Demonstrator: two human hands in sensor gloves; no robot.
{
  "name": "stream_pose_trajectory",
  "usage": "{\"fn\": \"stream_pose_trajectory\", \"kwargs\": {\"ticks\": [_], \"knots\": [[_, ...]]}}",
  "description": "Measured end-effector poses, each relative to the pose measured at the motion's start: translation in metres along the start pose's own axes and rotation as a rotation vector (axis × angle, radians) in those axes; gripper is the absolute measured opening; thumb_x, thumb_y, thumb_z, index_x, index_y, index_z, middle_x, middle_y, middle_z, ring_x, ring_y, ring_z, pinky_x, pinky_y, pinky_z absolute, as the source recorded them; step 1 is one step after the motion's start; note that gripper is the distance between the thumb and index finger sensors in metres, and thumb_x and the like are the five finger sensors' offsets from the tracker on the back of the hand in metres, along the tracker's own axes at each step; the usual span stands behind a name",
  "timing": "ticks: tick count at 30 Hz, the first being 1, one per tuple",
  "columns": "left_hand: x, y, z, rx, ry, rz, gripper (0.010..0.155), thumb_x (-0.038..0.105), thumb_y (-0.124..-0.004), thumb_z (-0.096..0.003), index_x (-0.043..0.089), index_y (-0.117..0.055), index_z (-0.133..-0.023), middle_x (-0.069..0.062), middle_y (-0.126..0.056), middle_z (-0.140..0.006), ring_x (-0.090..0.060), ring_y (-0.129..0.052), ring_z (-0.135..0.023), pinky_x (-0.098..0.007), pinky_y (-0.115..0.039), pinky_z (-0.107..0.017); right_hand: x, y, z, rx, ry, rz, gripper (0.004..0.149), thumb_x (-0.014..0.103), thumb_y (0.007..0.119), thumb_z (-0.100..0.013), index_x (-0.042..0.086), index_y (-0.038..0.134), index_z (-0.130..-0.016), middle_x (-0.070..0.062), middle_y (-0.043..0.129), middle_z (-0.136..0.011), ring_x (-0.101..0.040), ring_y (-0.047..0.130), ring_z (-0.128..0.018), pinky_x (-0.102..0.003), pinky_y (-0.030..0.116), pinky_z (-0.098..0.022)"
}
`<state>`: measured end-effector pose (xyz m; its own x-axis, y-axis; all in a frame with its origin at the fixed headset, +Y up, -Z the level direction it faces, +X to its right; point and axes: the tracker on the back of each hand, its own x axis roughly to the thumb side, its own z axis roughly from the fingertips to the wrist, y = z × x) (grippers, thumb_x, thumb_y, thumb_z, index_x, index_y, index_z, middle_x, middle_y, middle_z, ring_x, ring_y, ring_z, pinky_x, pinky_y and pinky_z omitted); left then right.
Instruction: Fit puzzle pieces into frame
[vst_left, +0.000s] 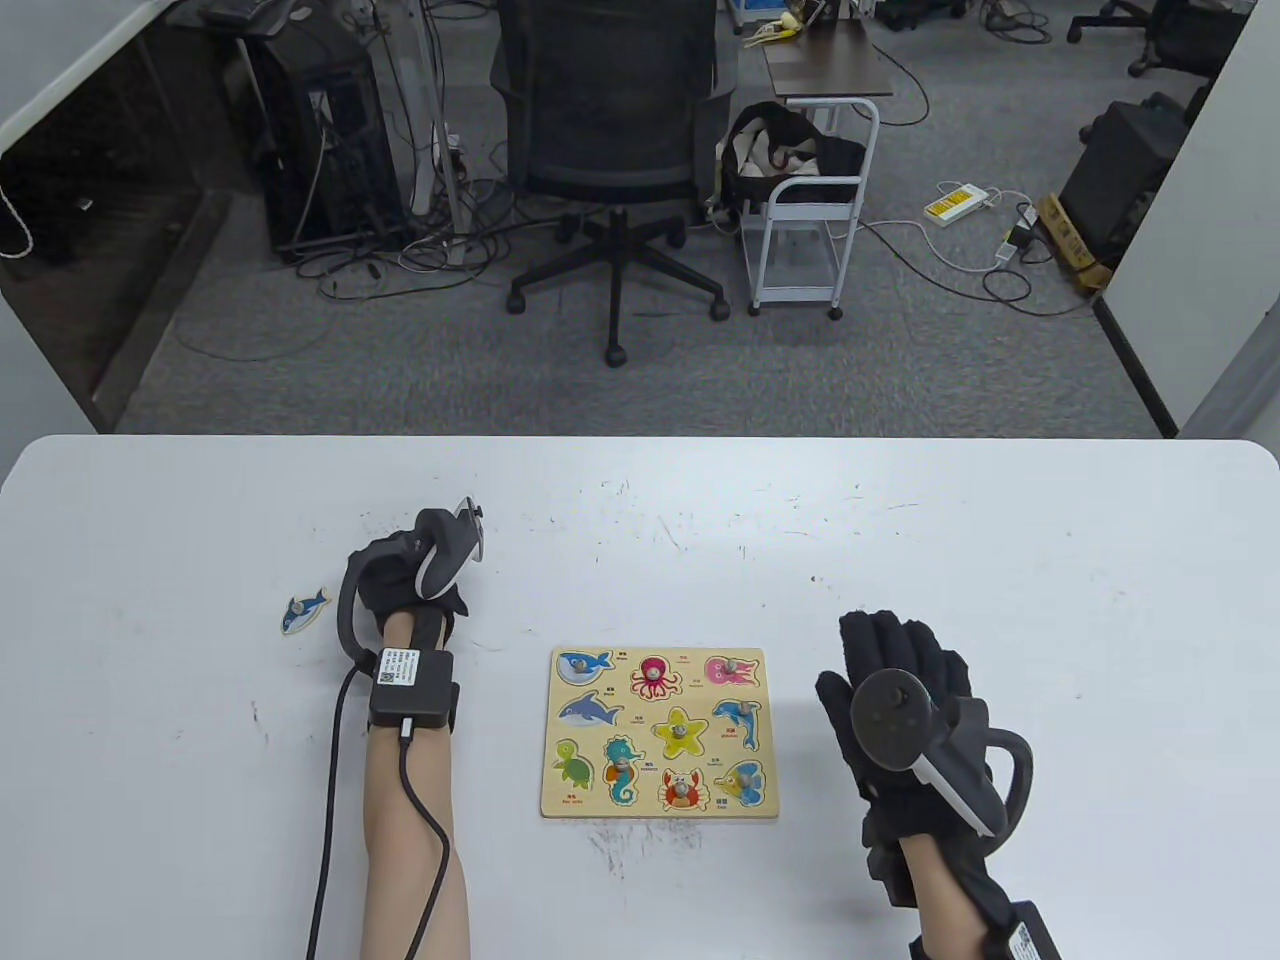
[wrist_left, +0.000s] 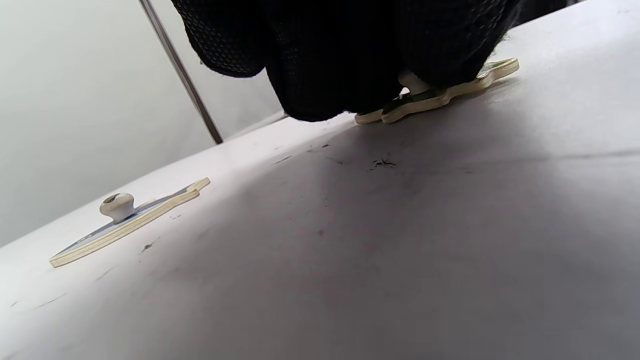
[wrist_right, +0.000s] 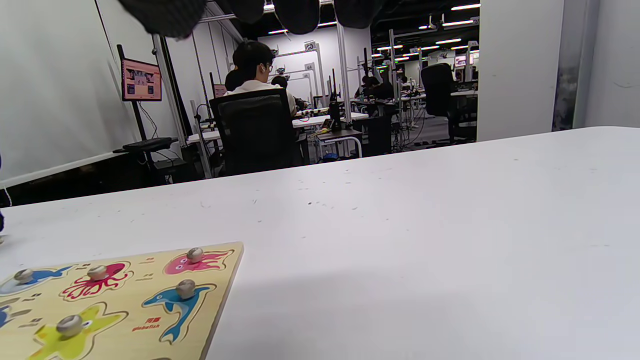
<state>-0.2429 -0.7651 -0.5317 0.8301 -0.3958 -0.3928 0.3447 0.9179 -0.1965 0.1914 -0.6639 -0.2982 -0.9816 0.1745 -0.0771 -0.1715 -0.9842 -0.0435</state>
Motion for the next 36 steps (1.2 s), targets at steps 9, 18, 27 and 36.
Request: {"fn": "stream_pose_trajectory", "kwargs": {"ticks": [9, 18, 27, 36], "knots": [[-0.004, 0.031, 0.033, 0.125, -0.125, 0.032, 0.045, 0.052, -0.083, -0.046, 0.047, -0.079, -0.091, 0.017, -0.094, -0.091, -0.008, -0.097, -0.083, -0.04, -0.079, -0.073, 0.001, 0.001, -0.001, 0.0, -0.01, -0.008, 0.066, 0.053, 0.073, -0.051, 0.031, 0.054, -0.109, -0.002, 0.059, -0.117, -0.037, 0.059, -0.109, -0.059, 0.046, -0.08], [0.0, 0.066, 0.11, 0.334, -0.353, 0.0, 0.045, 0.052, -0.083, -0.0454, 0.046, -0.08, -0.09, 0.016, -0.095, -0.09, -0.007, -0.098, -0.082, -0.039, -0.08, -0.072, 0.001, 0.002, 0.0, -0.003, -0.022, -0.01, 0.066, 0.053, 0.073, -0.051, 0.031, 0.054, -0.109, -0.002, 0.059, -0.117, -0.038, 0.059, -0.109, -0.059, 0.047, -0.079], [-0.005, 0.077, 0.177, 0.387, -0.48, 0.073, 0.045, 0.052, -0.084, -0.0453, 0.047, -0.08, -0.09, 0.016, -0.095, -0.09, -0.007, -0.097, -0.082, -0.039, -0.08, -0.072, 0.006, 0.001, 0.003, -0.012, -0.064, -0.015, 0.066, 0.054, 0.073, -0.051, 0.031, 0.055, -0.109, -0.002, 0.06, -0.117, -0.038, 0.061, -0.108, -0.059, 0.048, -0.079], [-0.013, 0.071, 0.229, 0.427, -0.568, 0.051, 0.045, 0.052, -0.084, -0.0451, 0.047, -0.08, -0.09, 0.017, -0.095, -0.09, -0.008, -0.098, -0.082, -0.039, -0.08, -0.072, 0.008, 0.001, 0.004, -0.014, -0.087, -0.024, 0.065, 0.054, 0.073, -0.051, 0.031, 0.055, -0.109, -0.002, 0.061, -0.117, -0.037, 0.061, -0.108, -0.059, 0.049, -0.079]]}}
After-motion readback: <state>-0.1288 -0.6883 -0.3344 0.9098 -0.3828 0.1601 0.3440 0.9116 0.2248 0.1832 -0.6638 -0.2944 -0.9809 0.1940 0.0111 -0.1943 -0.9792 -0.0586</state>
